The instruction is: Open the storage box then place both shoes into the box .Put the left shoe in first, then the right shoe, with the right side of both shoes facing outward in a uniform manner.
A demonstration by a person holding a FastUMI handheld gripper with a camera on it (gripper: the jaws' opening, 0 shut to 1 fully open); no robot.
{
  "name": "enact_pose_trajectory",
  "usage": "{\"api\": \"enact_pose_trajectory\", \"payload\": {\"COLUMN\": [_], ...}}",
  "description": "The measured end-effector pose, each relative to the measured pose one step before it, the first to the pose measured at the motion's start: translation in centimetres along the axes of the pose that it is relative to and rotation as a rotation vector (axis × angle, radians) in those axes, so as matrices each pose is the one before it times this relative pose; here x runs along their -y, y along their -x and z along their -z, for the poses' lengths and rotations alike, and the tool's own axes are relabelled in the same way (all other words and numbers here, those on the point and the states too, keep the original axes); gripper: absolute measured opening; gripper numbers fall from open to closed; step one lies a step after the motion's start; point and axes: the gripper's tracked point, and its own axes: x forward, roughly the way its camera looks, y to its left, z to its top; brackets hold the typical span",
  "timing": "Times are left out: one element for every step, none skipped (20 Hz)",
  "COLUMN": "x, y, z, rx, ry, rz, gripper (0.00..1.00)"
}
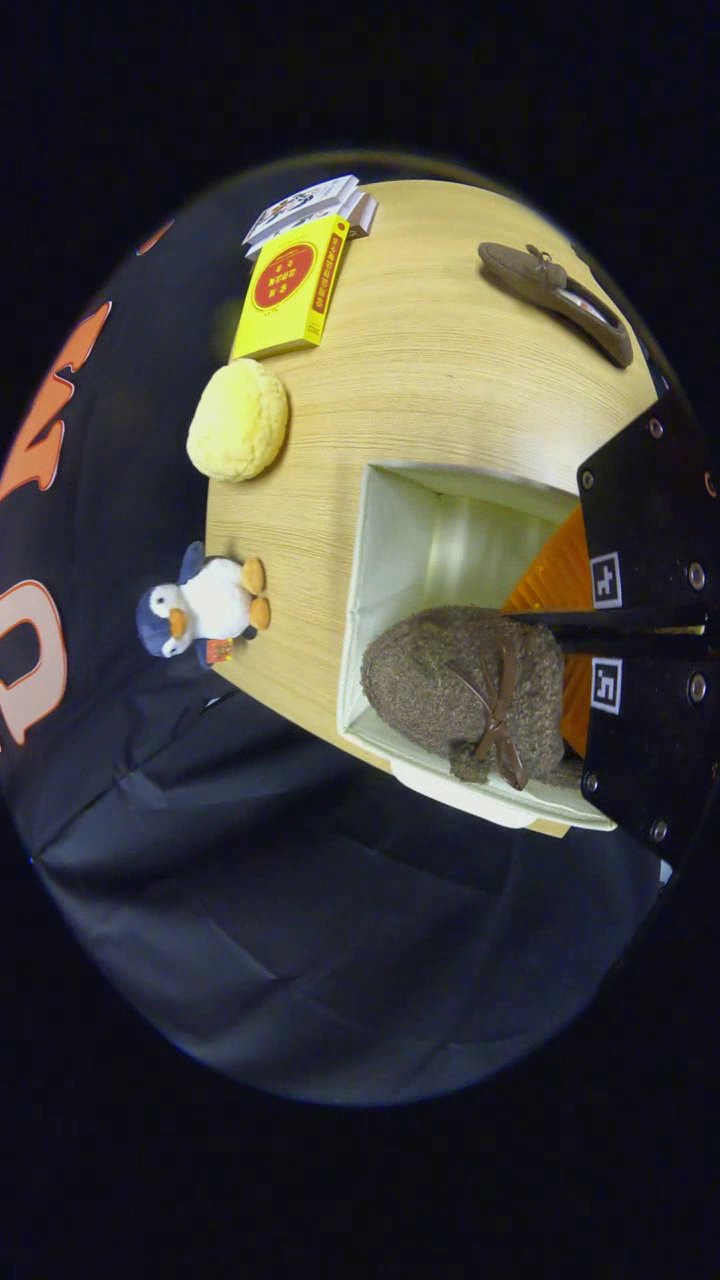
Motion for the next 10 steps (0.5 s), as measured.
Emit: {"api": "enact_pose_trajectory", "payload": {"x": [-0.139, -0.18, -0.125, -0.184, -0.379, -0.292, -0.217, -0.345, -0.406, -0.561], "y": [-0.902, -0.491, -0.637, -0.887, -0.591, -0.828, -0.588, -0.492, -0.399, -0.409], "z": [0.29, 0.401, 0.364, 0.154, 0.175, 0.354, 0.307, 0.359, 0.197, 0.287], "rx": [-0.00854, -0.016, -0.01998, -0.01607, -0.02183, -0.02026, -0.02033, -0.01382, -0.00583, -0.00833], "ry": [0.00564, -0.00197, -0.01138, -0.01099, -0.01293, -0.00946, -0.00473, -0.00718, -0.00553, -0.00622], "rz": [0.02051, 0.01595, 0.00971, 0.00237, 0.00513, 0.0113, 0.01275, 0.00922, -0.00374, -0.01352], "gripper": [0.04, 0.04, 0.04, 0.04, 0.04, 0.04, 0.04, 0.04, 0.05, 0.07]}}
